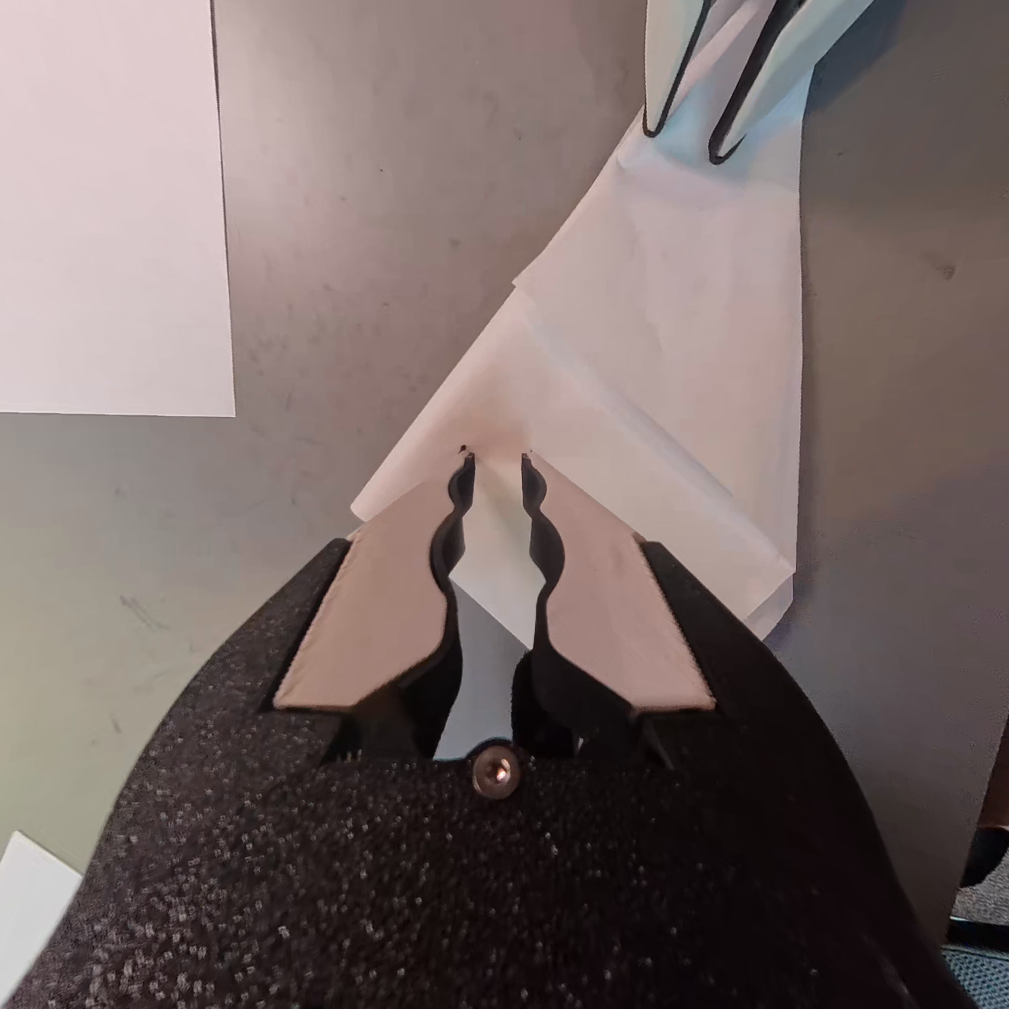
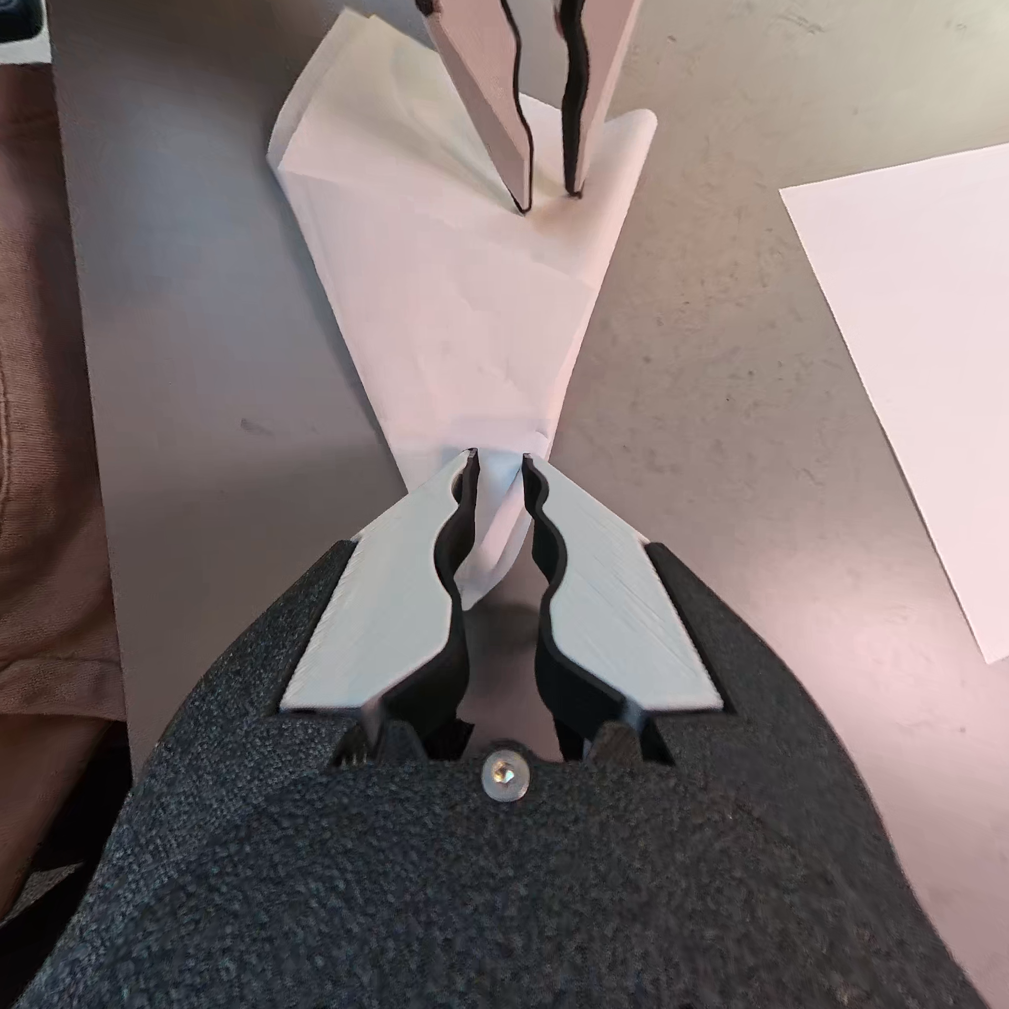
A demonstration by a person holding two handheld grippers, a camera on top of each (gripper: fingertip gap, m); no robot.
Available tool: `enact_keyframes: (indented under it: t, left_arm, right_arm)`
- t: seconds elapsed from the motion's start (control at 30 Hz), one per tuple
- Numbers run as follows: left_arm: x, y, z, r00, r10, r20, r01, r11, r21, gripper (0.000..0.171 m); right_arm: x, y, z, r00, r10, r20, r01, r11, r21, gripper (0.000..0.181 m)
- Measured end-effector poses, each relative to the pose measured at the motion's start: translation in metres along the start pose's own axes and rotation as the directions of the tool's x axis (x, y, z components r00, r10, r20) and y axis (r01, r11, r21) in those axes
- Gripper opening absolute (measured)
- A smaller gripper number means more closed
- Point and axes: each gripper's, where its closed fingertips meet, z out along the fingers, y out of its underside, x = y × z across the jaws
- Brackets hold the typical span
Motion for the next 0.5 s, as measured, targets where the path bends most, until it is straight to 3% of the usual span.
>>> enact_keyframes:
  t: [0.07,0.2,0.3,0.43,0.5]
  left_arm:
    - [0.001,0.002,0.0,1.0,-0.03,0.005,0.03,0.999,0.022,0.015]
    - [0.005,0.004,-0.003,0.997,-0.064,0.031,0.063,0.997,0.044,0.014]
    - [0.007,0.005,-0.004,0.993,-0.108,0.036,0.106,0.993,0.06,0.013]
    - [0.01,0.007,-0.006,0.986,-0.161,0.036,0.158,0.984,0.084,0.012]
    - [0.013,0.011,-0.008,0.984,-0.178,0.027,0.175,0.981,0.088,0.011]
  right_arm:
    - [0.005,-0.001,-0.004,0.999,0.025,-0.02,-0.024,1.0,0.011,0.016]
    - [0.01,0.001,-0.014,0.996,0.077,-0.04,-0.078,0.997,-0.007,0.037]
    - [0.003,0.006,-0.016,0.987,0.162,0.013,-0.162,0.986,-0.048,0.048]
    - [-0.004,0.013,-0.009,0.968,0.244,0.067,-0.236,0.966,-0.107,0.038]
    - [-0.005,0.01,-0.009,0.961,0.257,0.098,-0.247,0.963,-0.103,0.022]
